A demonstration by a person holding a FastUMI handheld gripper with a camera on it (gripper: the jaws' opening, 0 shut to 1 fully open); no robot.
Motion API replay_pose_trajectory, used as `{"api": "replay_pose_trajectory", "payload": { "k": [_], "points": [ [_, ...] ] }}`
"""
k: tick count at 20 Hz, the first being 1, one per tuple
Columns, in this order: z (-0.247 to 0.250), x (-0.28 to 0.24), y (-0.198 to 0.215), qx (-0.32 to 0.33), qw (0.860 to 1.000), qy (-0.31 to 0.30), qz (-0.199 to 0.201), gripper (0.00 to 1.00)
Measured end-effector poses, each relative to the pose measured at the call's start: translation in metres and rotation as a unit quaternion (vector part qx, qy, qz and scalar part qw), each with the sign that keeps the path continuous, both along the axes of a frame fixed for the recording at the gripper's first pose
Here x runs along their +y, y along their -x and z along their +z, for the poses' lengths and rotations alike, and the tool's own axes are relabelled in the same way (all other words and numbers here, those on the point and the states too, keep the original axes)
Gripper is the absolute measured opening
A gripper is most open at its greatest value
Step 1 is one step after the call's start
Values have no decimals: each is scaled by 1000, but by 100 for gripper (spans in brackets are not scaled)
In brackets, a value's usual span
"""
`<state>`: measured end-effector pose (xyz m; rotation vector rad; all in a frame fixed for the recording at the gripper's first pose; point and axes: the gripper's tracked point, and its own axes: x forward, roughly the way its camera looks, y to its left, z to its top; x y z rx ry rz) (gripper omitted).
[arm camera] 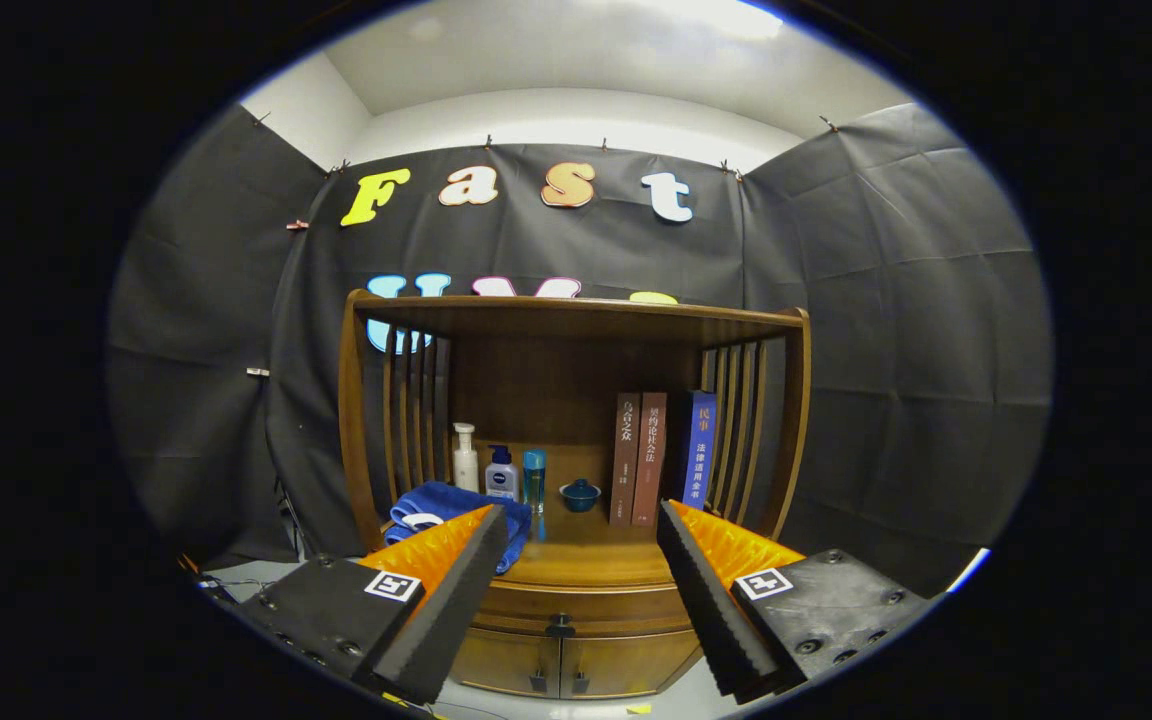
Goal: Pull open the drawer, take out the items inside it, and place them on the countertop above the cabinet.
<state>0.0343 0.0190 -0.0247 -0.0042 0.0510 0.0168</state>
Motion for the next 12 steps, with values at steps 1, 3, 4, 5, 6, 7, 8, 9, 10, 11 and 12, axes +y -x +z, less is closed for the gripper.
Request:
{"api": "replay_pose_trajectory", "payload": {
  "k": [1,3,4,5,6,7,8,9,10,11,12],
  "points": [
    [0,2,-1,0,1000,1,1,98],
    [-4,5,-3,1,1000,-2,2,98],
    [-7,6,-5,2,1000,-4,3,98],
    [-11,7,-8,4,1000,-5,4,98],
    [-17,9,-9,8,1000,-4,4,98],
    [-24,11,-12,12,1000,-4,5,98],
    [-33,11,-14,17,1000,-3,4,98],
    [-43,11,-18,22,1000,-4,3,98],
    [-52,11,-19,27,1000,-5,3,98],
    [-63,12,-22,32,999,-6,3,98],
    [-74,13,-24,37,999,-6,4,98]
  ]
}}
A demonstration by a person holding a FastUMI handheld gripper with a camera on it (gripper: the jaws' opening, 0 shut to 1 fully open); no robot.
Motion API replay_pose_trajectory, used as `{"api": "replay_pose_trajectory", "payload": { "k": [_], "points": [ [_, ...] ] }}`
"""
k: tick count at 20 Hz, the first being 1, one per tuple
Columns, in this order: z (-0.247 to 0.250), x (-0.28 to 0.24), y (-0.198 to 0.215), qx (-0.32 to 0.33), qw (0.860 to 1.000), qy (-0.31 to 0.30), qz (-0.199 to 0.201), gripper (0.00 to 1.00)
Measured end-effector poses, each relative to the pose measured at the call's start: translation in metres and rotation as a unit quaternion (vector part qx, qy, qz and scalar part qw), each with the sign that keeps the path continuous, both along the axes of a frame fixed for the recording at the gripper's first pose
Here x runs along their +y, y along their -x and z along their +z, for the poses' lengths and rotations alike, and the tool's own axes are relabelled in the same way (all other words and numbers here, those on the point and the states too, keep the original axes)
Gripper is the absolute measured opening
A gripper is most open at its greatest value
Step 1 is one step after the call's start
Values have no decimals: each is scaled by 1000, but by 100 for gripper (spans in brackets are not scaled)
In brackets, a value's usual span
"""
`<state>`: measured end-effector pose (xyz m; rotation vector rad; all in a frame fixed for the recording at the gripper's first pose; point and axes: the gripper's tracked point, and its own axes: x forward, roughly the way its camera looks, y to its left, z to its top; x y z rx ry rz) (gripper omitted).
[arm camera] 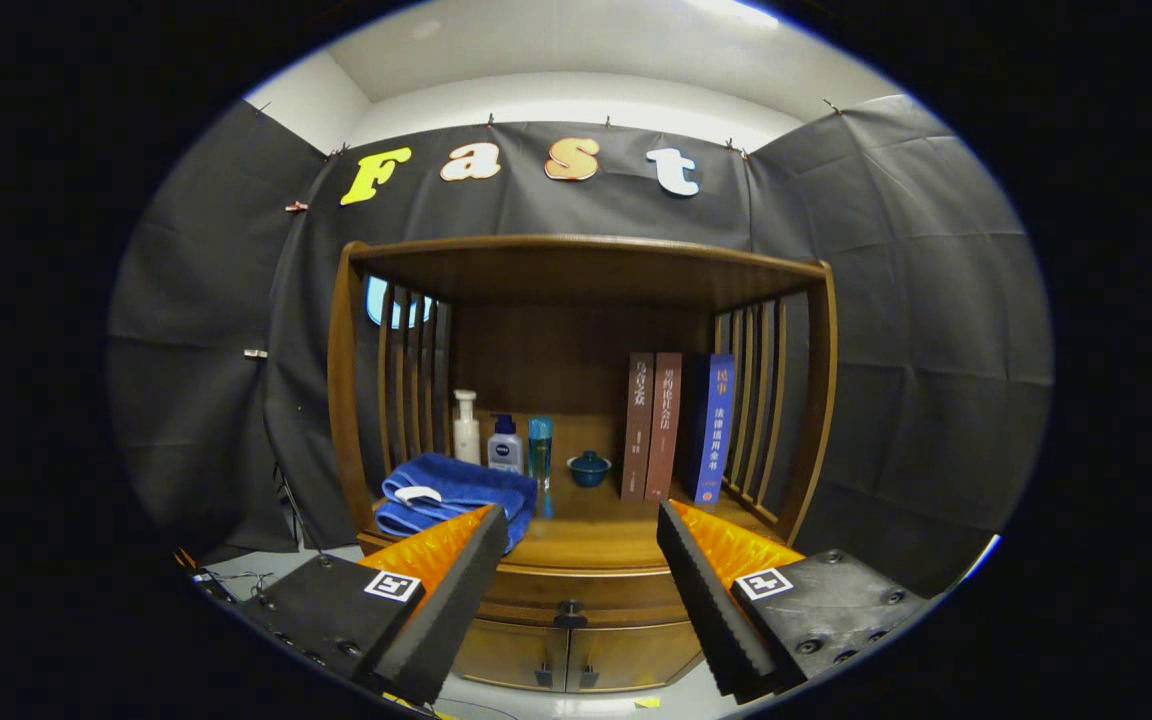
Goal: Pull open the drawer, take out the items inside it, and place them on the countertop above the cabinet.
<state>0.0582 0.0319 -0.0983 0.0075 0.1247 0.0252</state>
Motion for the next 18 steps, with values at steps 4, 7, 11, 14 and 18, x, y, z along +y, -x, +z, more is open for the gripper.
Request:
{"api": "replay_pose_trajectory", "payload": {
  "k": [4,7,11,14,18],
  "points": [
    [-46,4,-14,29,1000,-2,1,99],
    [-80,8,-26,53,999,-4,-1,99],
    [-130,19,-43,93,996,1,9,99],
    [-167,17,-55,120,993,2,6,99],
    [-213,16,-66,162,987,-19,1,99]
  ]
}}
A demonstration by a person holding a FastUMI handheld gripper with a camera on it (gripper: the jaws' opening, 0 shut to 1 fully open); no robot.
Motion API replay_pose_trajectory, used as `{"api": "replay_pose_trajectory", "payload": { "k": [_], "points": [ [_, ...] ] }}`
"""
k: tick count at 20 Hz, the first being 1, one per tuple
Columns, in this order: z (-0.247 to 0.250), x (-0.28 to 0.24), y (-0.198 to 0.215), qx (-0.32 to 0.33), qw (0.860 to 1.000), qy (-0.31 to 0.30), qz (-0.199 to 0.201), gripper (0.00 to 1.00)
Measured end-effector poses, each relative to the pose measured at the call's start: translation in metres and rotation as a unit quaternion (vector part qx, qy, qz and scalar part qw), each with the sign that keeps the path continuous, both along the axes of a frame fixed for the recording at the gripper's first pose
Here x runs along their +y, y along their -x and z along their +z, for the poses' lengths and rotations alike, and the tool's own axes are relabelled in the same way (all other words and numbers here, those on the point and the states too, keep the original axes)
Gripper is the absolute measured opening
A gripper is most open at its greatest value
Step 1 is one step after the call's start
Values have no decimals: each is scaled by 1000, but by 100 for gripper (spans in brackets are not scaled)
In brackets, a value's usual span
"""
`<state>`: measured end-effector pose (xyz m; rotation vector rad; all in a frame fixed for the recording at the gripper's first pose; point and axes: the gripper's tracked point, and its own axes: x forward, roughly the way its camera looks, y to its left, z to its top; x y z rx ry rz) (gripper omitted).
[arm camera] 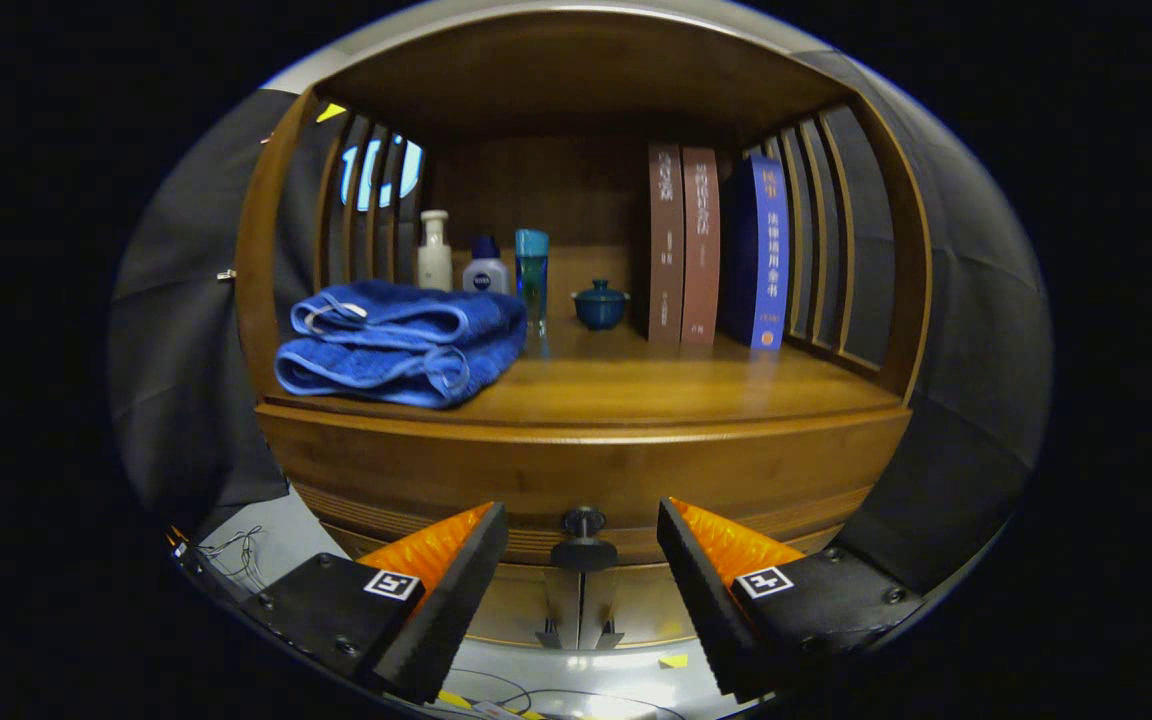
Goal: Pull open the drawer, take out the items inside it, and place them on the countertop above the cabinet.
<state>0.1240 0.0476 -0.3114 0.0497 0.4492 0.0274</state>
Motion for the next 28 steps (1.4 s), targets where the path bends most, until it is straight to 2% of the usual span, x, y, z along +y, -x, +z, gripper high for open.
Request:
{"api": "replay_pose_trajectory", "payload": {
  "k": [5,8,11,12,13,14,15,20,28],
  "points": [
    [-31,-1,-4,16,1000,-1,-5,97],
    [-36,-2,-8,17,1000,-9,-9,86],
    [-38,-5,-6,26,1000,2,-10,54],
    [-45,-4,-13,27,1000,-2,-9,53],
    [-41,-4,-9,25,1000,-5,-7,46],
    [-45,-5,-10,30,1000,-1,-4,46],
    [-40,-5,-7,31,1000,5,-1,35],
    [-40,-4,4,45,999,15,6,35],
    [-30,-6,71,65,997,27,10,35]
  ]
}}
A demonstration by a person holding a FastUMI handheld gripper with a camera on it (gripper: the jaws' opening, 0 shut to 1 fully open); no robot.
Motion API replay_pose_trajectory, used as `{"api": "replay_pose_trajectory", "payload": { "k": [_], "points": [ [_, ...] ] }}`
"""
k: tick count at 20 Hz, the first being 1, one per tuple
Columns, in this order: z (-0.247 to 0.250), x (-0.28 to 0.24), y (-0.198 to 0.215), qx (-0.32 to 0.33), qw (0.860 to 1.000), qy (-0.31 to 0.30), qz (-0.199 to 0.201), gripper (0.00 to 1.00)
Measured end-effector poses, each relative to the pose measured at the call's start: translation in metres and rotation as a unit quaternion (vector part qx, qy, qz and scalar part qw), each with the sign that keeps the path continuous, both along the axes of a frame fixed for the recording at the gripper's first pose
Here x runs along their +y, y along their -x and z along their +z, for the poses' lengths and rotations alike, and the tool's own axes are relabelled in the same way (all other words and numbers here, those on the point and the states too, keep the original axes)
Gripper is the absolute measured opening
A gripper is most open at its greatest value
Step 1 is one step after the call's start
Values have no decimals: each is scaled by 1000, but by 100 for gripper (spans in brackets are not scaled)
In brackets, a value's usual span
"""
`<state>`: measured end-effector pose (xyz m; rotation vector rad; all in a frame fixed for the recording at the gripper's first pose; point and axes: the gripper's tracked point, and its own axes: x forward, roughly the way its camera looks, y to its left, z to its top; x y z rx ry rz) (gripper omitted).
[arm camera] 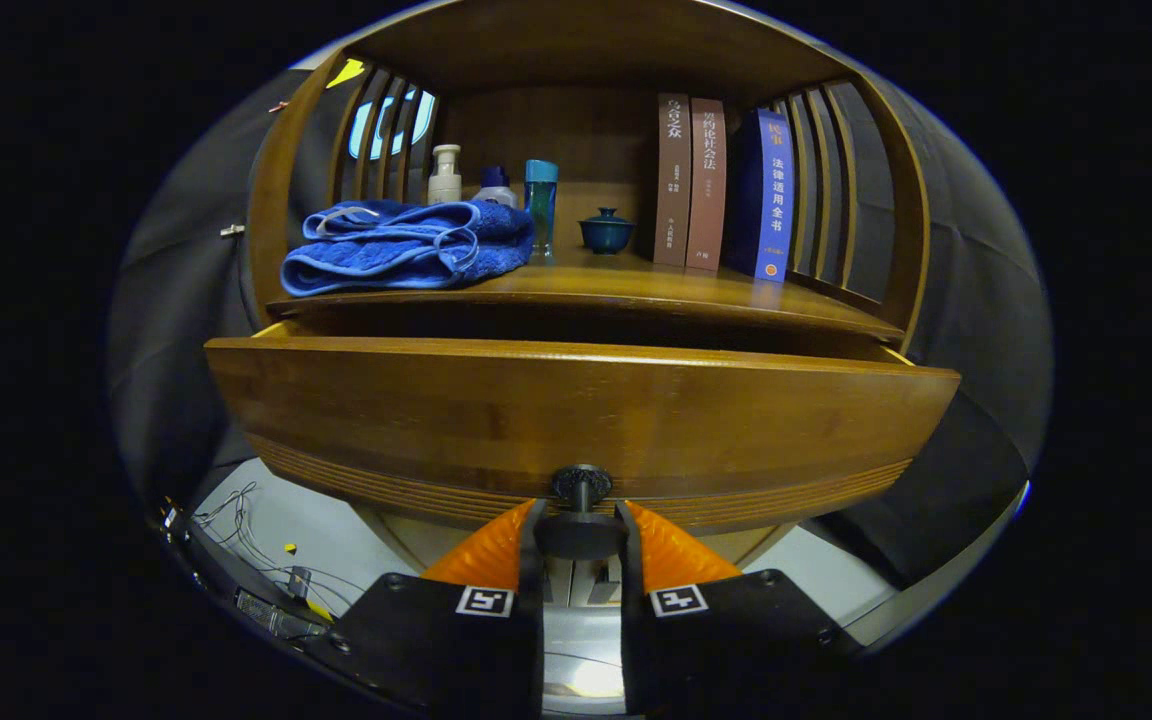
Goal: Pull open the drawer, take out the items inside it, and place them on the countertop above the cabinet.
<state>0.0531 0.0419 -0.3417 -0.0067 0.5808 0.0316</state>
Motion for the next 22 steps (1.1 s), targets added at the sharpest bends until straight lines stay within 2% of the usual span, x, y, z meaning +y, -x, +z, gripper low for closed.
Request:
{"api": "replay_pose_trajectory", "payload": {
  "k": [12,22],
  "points": [
    [13,-4,90,23,1000,-11,-4,35],
    [3,-4,111,35,999,-20,-7,35]
  ]
}}
